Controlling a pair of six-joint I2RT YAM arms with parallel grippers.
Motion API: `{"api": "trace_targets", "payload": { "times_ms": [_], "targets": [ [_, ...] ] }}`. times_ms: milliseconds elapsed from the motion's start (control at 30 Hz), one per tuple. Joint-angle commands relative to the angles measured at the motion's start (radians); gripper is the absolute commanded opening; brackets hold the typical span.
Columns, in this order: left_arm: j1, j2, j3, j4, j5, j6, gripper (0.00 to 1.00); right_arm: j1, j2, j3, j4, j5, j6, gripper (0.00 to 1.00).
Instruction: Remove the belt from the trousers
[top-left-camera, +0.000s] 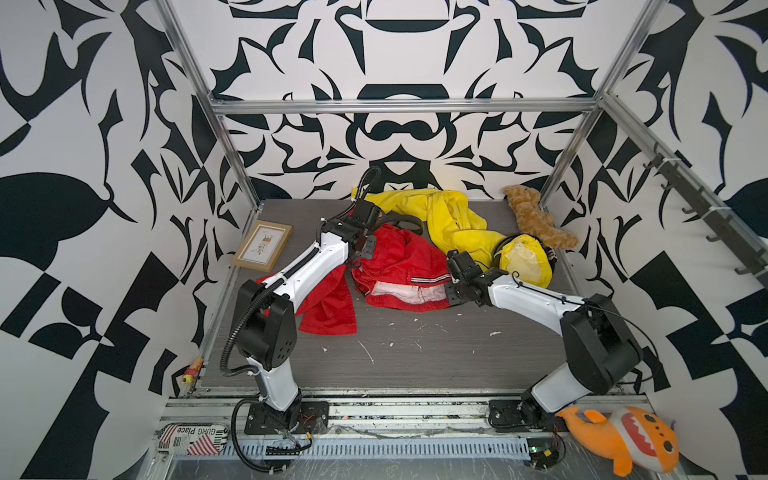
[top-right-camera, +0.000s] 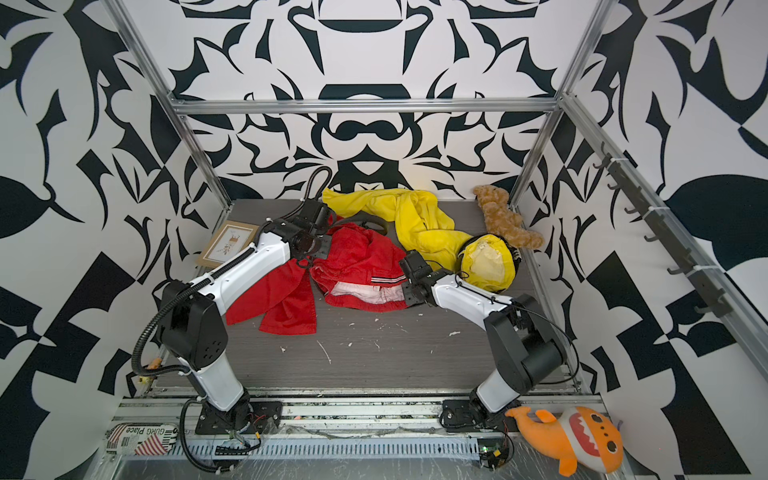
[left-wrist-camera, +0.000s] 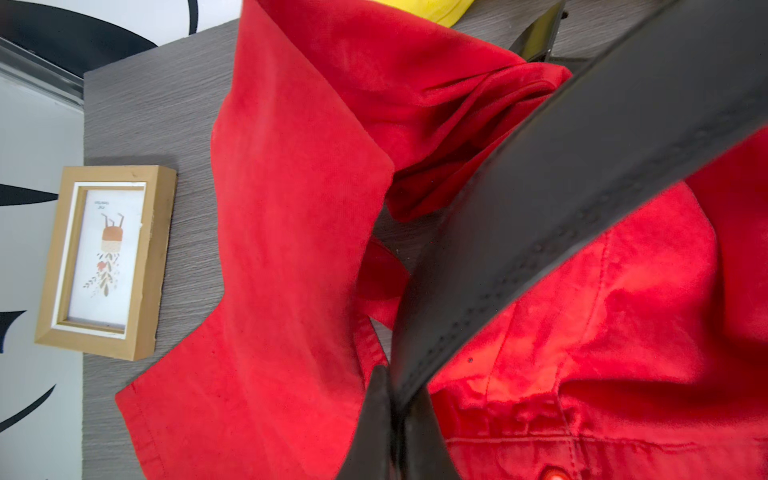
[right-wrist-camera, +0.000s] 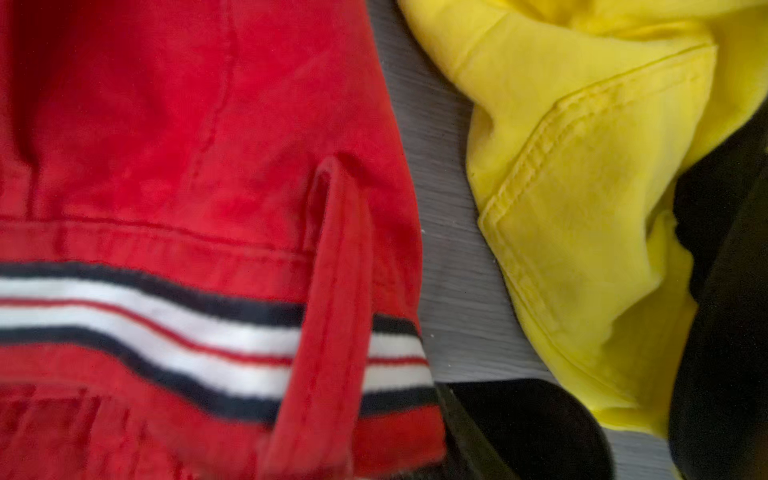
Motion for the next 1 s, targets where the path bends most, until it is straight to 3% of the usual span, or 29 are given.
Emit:
{"api": "trace_targets", "payload": {
  "times_ms": [0, 167, 300, 600, 967],
  "targets": [
    [0.000, -0.020, -0.009, 0.005, 0.019, -0.009, 0.00, -0.009, 0.010, 0.040, 0.101, 0.052, -0.089, 0.38],
    [0.027, -0.049, -0.013, -0.004, 0.022, -0.001, 0.00, -0.041, 0.053, 0.088, 0.095, 0.084, -0.122, 0.01],
    [0.077, -0.093, -0.012, -0.020, 0.034, 0.026, 0.00, -0.073, 0.011, 0.105, 0.018, 0.119, -0.151, 0.00],
    [0.205, -0.166, 0.040, -0.034, 0.090, 0.072, 0.00, -0.145, -0.230, 0.137, -0.216, 0.198, -0.195, 0.00],
    [0.390, -0.159, 0.080, 0.015, 0.055, 0.095, 0.00, -0.271, -0.349, 0.125, -0.304, 0.197, -0.198, 0.00]
  ]
}}
